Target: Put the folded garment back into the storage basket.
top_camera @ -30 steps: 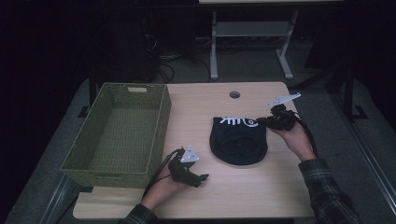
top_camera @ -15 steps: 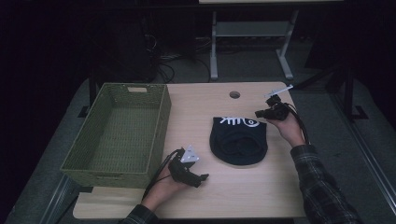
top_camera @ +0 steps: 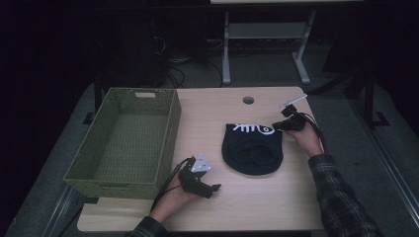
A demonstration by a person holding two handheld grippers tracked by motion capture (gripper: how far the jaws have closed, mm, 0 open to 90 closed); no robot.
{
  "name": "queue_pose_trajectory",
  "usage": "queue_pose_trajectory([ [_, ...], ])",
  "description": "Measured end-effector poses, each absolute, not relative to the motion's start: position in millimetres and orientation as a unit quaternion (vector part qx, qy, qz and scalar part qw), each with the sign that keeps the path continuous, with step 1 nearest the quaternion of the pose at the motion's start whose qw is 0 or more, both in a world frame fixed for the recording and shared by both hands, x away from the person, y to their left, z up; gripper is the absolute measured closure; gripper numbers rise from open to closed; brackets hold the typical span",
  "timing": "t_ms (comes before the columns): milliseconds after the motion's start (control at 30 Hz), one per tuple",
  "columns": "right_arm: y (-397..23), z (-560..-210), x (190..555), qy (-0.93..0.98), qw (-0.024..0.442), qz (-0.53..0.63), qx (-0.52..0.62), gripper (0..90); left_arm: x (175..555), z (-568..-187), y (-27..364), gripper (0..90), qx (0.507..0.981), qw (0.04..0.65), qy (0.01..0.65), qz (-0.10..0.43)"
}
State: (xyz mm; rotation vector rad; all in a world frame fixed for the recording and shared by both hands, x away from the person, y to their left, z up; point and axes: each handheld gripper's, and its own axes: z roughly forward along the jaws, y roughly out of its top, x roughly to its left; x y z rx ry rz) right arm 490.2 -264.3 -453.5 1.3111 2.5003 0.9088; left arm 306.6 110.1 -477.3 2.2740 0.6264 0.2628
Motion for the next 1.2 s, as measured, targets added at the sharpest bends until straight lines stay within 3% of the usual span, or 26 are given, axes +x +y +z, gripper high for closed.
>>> queue_pose_trajectory([
  [1200, -272.2, -448.8, 414.5, 0.883, 0.076, 0.280, 0.369, 90.0, 306.5, -477.3, 110.1, 12.2, 0.888, 0.374, 0.245, 0.103],
])
